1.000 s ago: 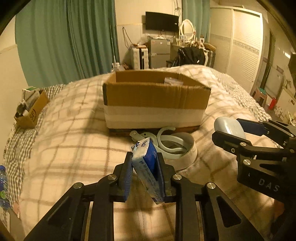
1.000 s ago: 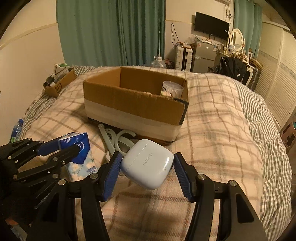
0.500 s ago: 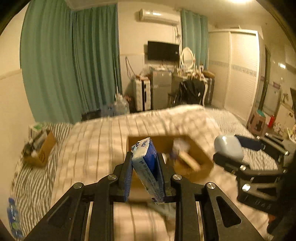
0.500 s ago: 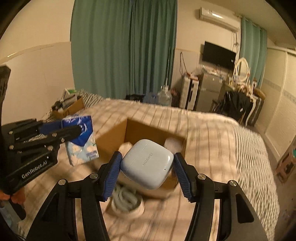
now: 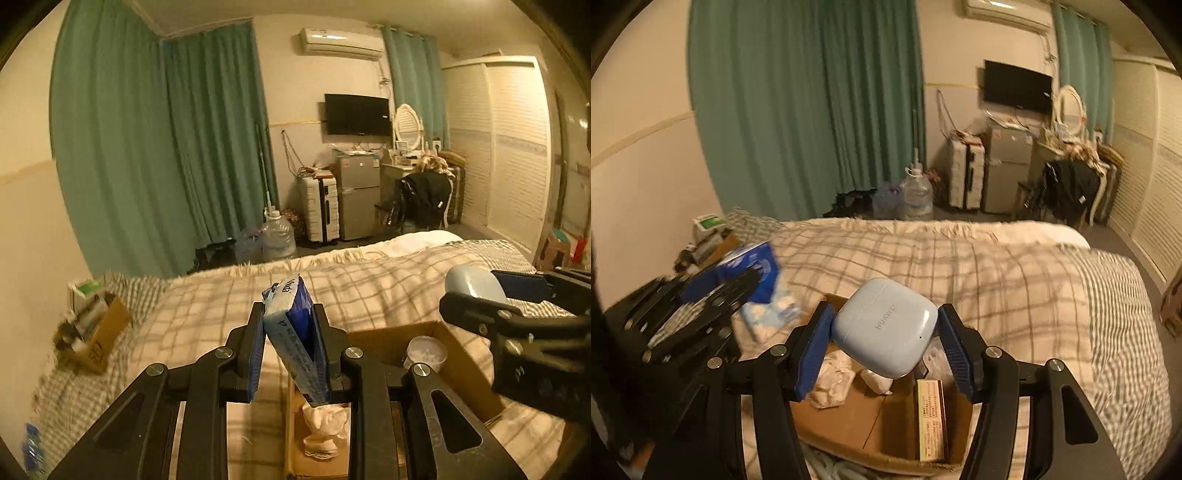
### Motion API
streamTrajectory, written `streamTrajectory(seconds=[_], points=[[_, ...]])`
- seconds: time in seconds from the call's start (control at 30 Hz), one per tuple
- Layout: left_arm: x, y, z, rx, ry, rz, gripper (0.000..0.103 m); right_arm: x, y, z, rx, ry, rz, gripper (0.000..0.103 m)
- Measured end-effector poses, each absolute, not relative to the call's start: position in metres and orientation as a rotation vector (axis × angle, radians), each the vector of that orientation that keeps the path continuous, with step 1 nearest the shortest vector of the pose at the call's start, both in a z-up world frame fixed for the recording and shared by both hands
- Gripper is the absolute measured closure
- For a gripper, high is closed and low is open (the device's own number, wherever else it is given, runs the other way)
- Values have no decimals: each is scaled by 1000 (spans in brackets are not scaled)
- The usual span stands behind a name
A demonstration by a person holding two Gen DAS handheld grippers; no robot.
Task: Organize objects
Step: 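Carry tissue pack and earbuds case into the cardboard box and release both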
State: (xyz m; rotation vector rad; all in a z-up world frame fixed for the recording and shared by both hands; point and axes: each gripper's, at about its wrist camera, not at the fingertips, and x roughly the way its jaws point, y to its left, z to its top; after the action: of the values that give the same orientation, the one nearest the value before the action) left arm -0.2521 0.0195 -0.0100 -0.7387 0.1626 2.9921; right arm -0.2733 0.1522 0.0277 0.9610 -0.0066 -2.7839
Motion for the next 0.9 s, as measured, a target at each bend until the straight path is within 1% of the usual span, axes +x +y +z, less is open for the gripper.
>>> streamTrajectory(seconds=[0.07,0.13,0.2,0.3,0.4,0.47,0.5,0.53,0.57,0.6,0.63,0.7,0.73,0.77,0.8,0.83,0.9], points=[[-252,13,-29,-761,63,2979,79,-279,153,11,983,-19,-2795,46],[-254,15,-44,-794,82,2986,79,-282,154,-11,1017,-23,-2789,46],[-253,22,-58,-798,138,2987,79,-285,154,-28,1037,24,-2805,46],[-249,29,-73,-817,129,2913,79,-289,159,-46,1076,17,-2816,46],[-246,41,-81,-817,170,2885,79,-290,166,-49,1059,1,-2839,45],[-248,40,-83,-818,152,2890,77,-289,170,-46,1034,-13,-2864,45],[-249,37,-85,-835,132,2881,76,-288,172,-44,1015,-26,-2870,40],[-248,35,-85,-847,117,2877,71,-283,172,-40,989,-42,-2878,28],[-247,32,-84,-853,96,2873,67,-278,175,-34,952,-57,-2892,24],[-244,30,-84,-857,81,2871,51,-274,175,-31,933,-61,-2901,22],[-242,27,-81,-864,60,2868,37,-267,177,-25,912,-66,-2910,22],[-233,14,-73,-865,-13,2872,31,-254,182,-15,894,-83,-2918,21],[-229,10,-68,-859,-38,2874,25,-249,186,-11,899,-91,-2918,20],[-225,6,-64,-856,-61,2874,21,-243,189,-8,903,-102,-2918,19],[-219,1,-59,-854,-78,2875,14,-234,193,-4,897,-109,-2923,17],[-213,-1,-56,-849,-83,2882,9,-225,195,0,888,-105,-2930,14],[-202,-5,-51,-837,-63,2907,7,-205,198,5,872,-58,-2947,13]])
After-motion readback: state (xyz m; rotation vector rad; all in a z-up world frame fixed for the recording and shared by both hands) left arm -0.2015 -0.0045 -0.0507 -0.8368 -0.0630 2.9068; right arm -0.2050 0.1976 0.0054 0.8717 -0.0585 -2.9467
